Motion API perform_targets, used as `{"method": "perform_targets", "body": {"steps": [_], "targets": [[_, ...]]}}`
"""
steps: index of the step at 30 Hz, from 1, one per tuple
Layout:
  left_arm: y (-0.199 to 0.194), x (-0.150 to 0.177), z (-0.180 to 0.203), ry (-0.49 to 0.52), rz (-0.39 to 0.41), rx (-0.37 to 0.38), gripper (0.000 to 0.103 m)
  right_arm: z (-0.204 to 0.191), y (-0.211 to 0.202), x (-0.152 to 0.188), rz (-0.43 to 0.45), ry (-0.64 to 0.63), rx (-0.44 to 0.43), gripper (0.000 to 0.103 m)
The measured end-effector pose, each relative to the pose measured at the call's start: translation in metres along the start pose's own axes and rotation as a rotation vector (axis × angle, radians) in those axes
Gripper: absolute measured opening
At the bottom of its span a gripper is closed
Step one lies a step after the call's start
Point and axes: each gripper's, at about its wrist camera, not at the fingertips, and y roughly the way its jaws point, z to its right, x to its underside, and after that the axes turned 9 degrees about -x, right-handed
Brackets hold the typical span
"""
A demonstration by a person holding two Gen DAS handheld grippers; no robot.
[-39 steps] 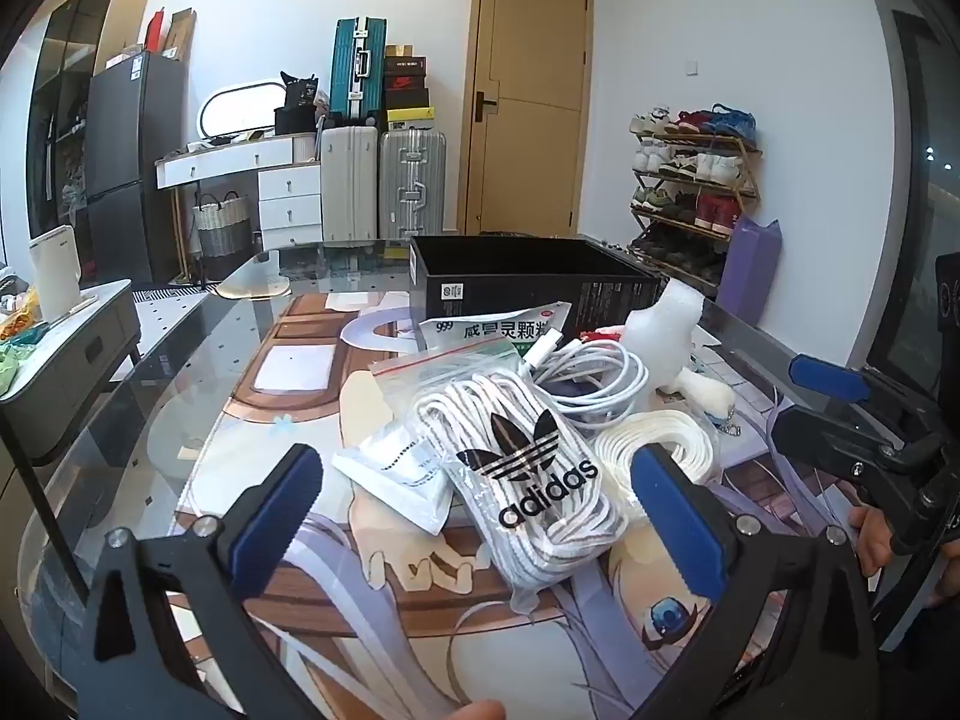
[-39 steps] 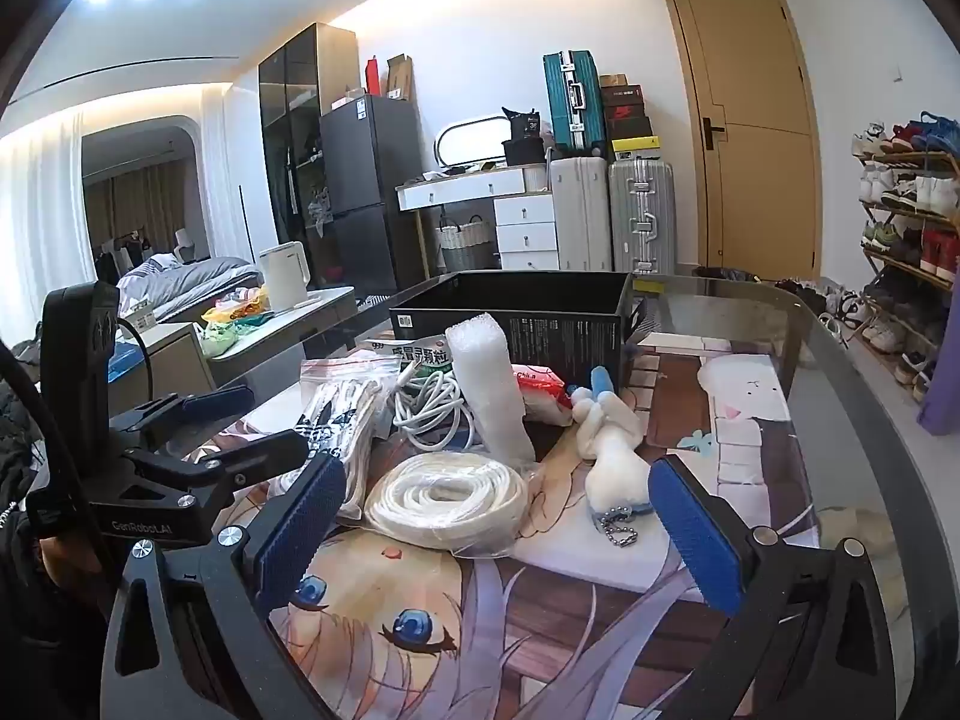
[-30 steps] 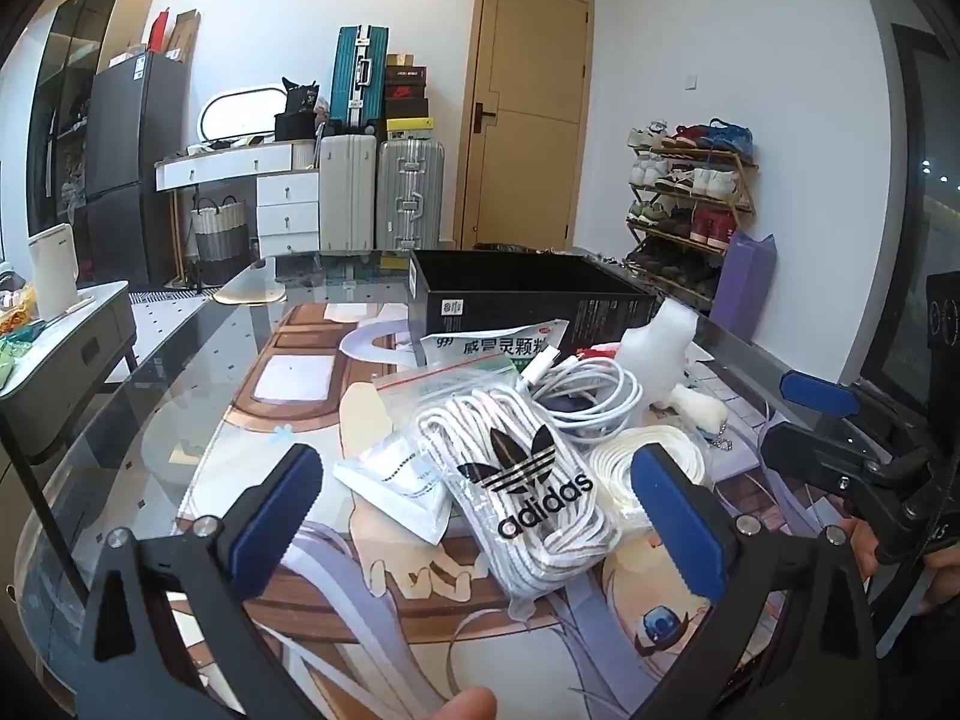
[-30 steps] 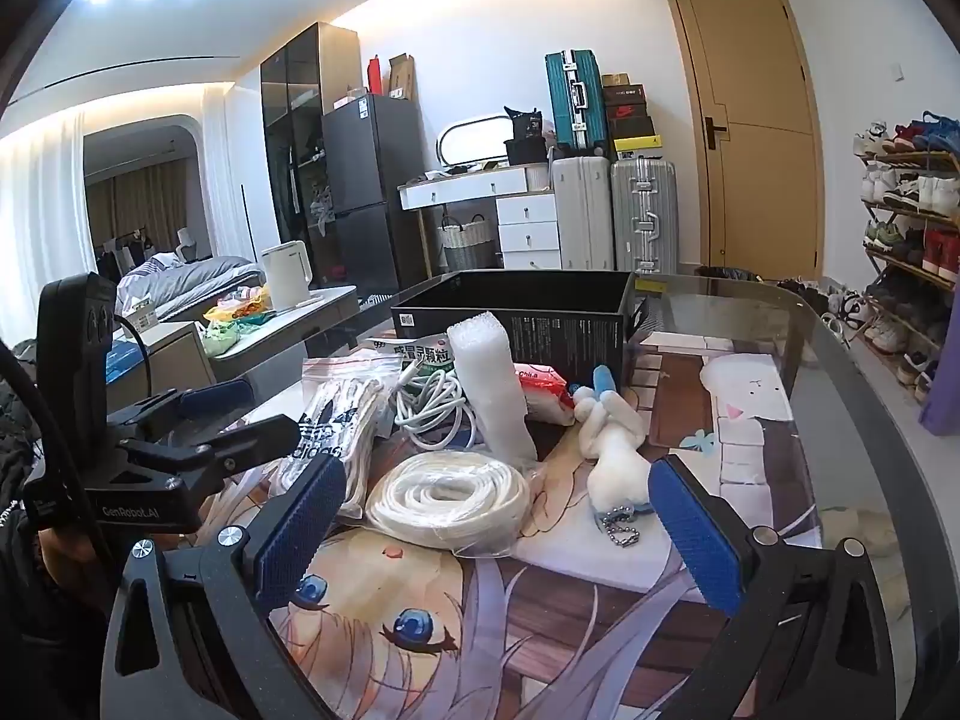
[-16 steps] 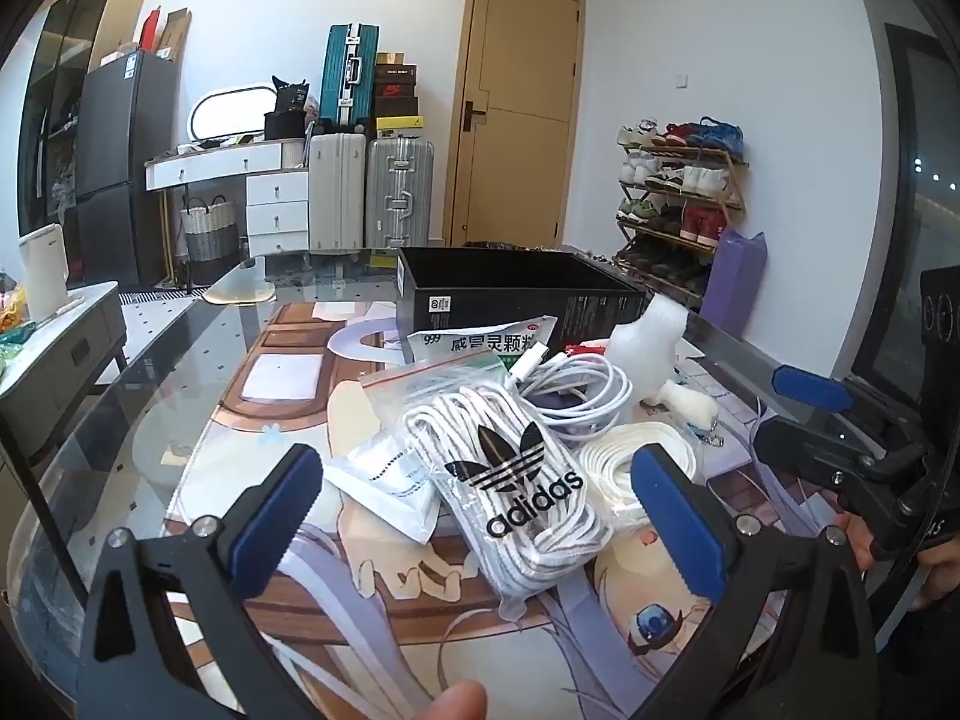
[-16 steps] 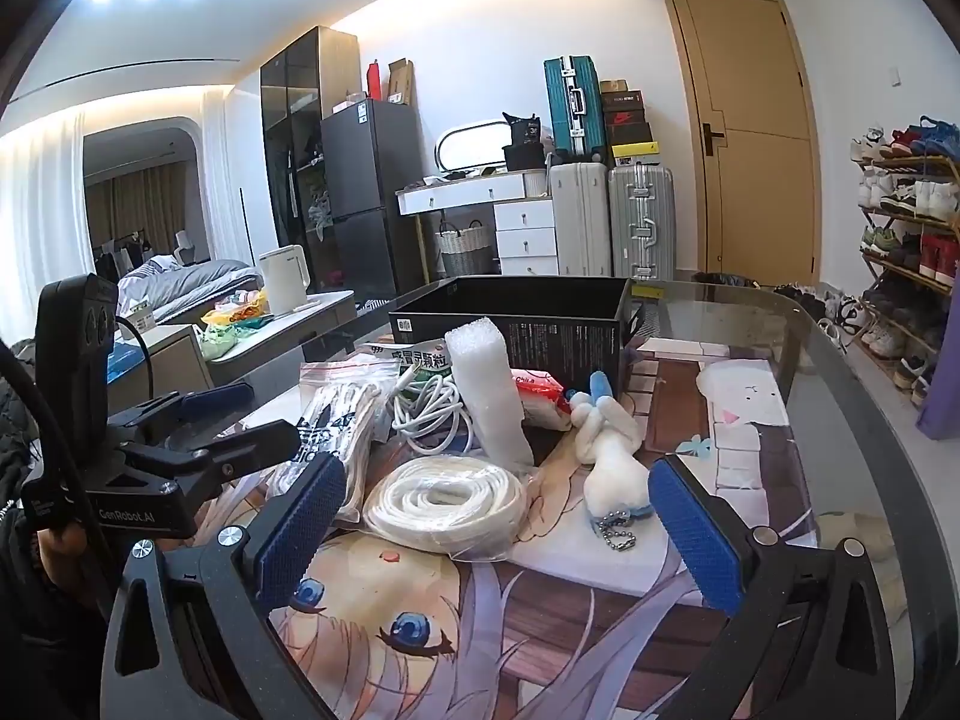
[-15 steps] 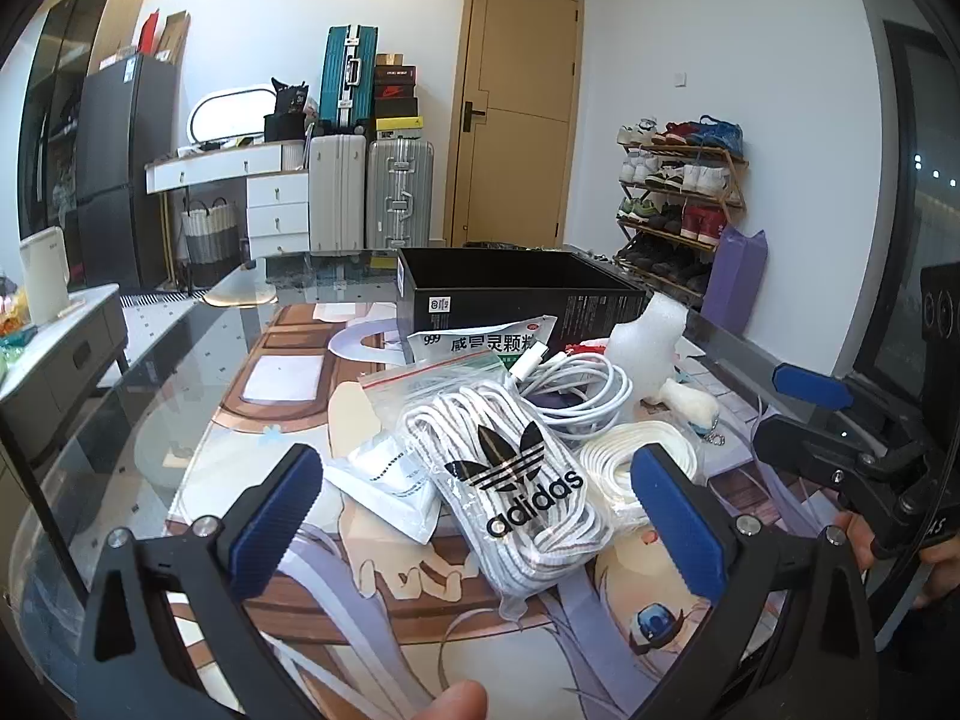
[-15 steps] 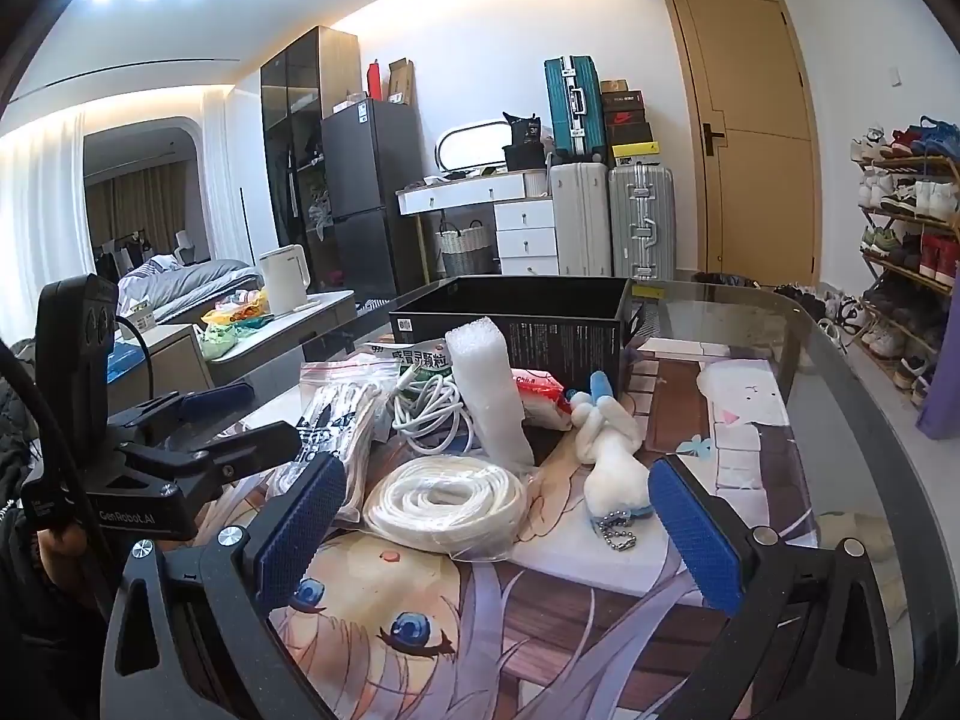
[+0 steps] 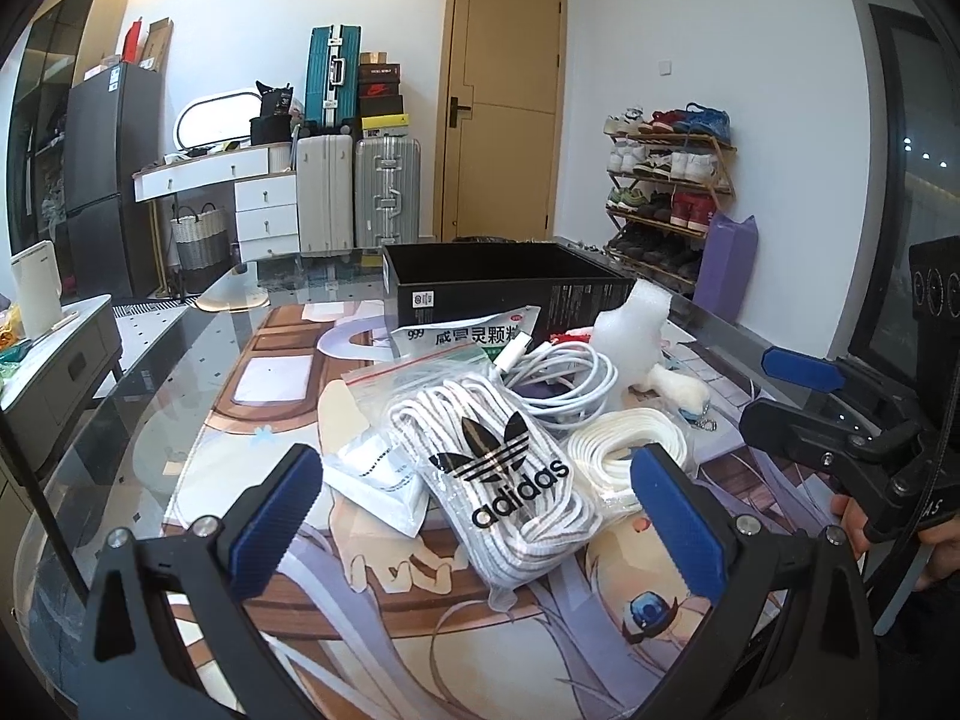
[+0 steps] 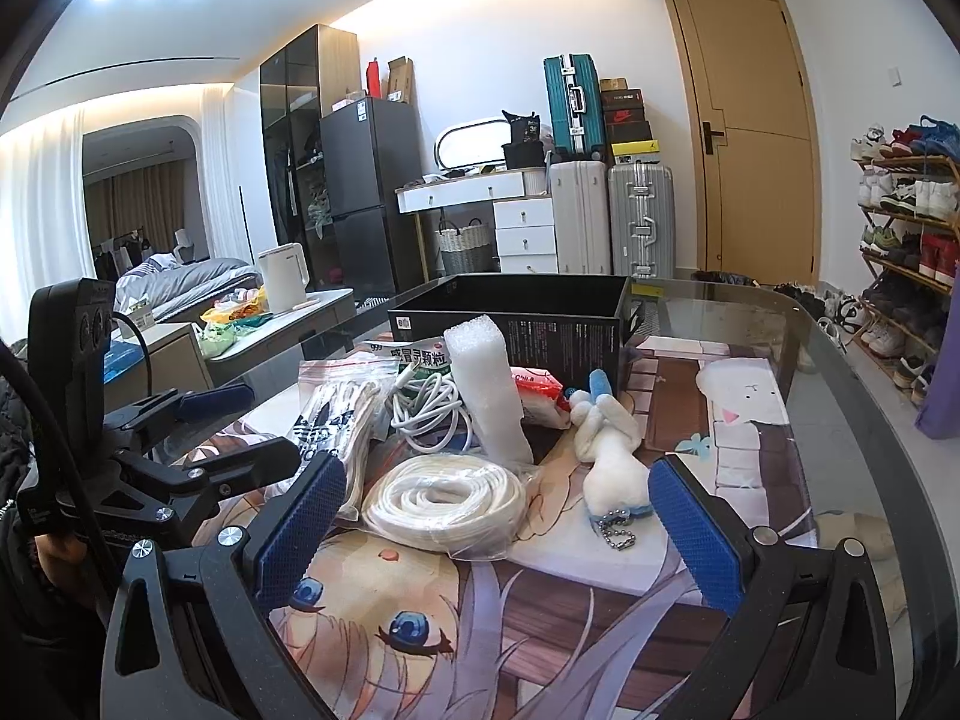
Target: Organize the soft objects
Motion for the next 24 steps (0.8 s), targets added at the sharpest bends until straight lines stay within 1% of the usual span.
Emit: {"method": "perform_targets", "body": {"steps": [11, 24], "targets": [[-0.0042, -0.0005, 0.0024, 0.014, 0.027, -0.009, 0.103, -0.0005, 0.0007, 0.0004, -0.001, 0.0, 0.001, 0.103], [-0.0011, -0.0019, 0.0032, 0.018, 0.016, -0.017, 0.103, 0.0043, -0.0033, -0.0014, -0.004, 0.0, 0.0, 0.102]]}}
